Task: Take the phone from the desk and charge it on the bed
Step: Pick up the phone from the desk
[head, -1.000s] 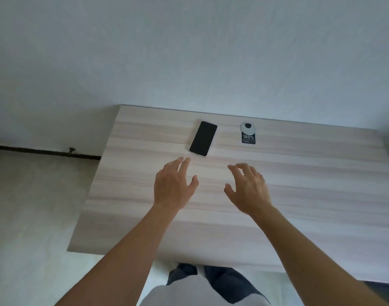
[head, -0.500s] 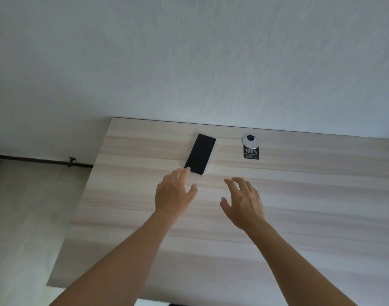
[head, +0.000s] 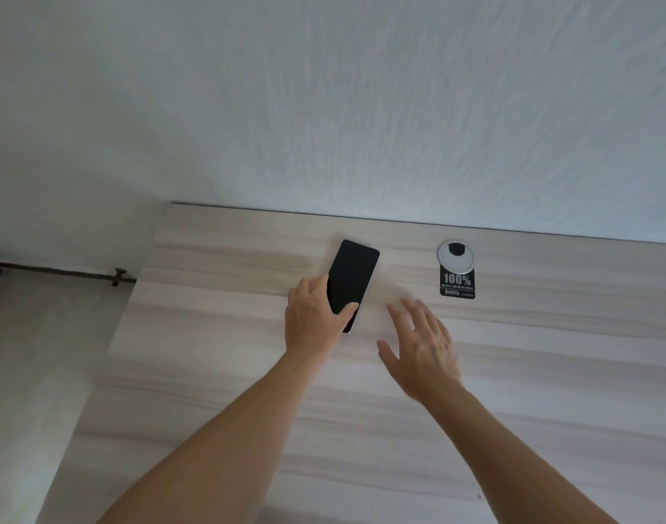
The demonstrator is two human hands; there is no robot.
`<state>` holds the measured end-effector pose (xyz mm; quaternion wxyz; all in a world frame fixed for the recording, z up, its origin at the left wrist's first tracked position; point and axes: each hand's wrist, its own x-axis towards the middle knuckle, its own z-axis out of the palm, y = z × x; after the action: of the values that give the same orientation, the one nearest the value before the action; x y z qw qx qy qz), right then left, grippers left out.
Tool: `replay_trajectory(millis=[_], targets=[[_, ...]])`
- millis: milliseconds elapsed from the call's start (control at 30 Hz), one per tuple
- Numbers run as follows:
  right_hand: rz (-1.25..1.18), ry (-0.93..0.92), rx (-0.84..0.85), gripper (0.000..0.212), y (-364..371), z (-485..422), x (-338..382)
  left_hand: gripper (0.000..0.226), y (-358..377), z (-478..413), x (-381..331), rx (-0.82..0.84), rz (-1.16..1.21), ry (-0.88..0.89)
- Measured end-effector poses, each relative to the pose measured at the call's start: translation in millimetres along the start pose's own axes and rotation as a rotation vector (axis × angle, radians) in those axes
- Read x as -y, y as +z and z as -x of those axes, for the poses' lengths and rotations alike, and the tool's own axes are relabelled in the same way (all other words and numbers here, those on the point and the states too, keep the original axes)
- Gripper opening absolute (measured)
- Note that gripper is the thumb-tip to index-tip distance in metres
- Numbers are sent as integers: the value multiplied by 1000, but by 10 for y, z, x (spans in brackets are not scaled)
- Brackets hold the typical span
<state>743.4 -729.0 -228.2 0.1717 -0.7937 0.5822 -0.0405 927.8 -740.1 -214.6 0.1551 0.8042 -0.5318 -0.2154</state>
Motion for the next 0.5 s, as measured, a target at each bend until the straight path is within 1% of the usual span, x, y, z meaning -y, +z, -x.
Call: replay_trajectory(millis=[167,300,400,500], targets=[[21,6,-18,64,120,-22,-67,65,79,-183,-85,-20,9,-29],[34,-18,-10,66,191,3,-119,71,129,-277,-167,-30,-14,-72],[36,-31,3,67,217,10,-139,74,148,-343,-236,7,-23,-142],[40,-35,-8,66,229,12,-146,83,123,-438,-281,62,18,-223]])
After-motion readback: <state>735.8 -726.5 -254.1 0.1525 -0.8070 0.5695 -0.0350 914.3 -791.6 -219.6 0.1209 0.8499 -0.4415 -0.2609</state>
